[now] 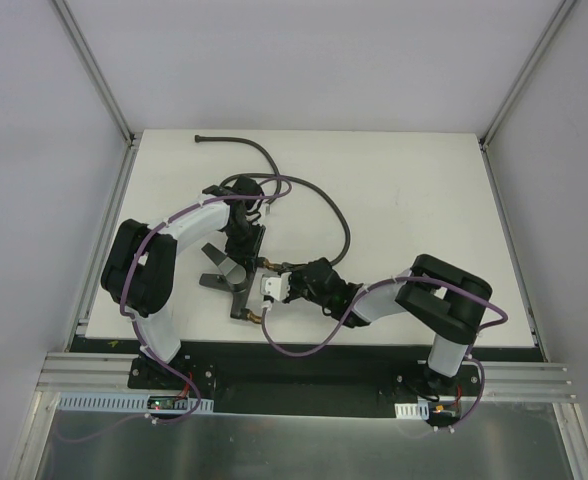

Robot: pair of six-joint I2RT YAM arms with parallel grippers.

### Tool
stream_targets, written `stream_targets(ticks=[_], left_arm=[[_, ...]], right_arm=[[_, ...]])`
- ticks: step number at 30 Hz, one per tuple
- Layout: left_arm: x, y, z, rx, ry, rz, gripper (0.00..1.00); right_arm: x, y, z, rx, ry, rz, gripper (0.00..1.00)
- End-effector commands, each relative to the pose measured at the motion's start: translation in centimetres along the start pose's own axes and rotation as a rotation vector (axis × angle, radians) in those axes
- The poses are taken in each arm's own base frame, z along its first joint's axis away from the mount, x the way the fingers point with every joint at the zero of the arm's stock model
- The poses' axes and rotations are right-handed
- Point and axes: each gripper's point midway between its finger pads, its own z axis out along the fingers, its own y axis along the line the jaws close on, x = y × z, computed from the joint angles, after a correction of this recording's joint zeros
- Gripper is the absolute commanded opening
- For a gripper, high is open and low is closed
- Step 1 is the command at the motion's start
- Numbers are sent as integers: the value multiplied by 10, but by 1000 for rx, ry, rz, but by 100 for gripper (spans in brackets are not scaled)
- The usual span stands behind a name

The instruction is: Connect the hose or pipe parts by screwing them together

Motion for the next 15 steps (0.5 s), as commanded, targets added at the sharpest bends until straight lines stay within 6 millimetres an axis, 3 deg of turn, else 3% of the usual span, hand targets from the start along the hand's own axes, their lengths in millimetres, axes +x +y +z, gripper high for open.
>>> stream_targets(ticks=[1,8,15], left_arm=[[3,-34,-18,172,-34,79,0],[6,-51,-22,270,-37,123,0],[3,-52,-19,268,-47,90,0]], right_arm=[[-44,-17,3,-14,-141,60,1],[-49,-16,0,-32,-171,92,1],[-48,-20,2,-4,-152,161,1]])
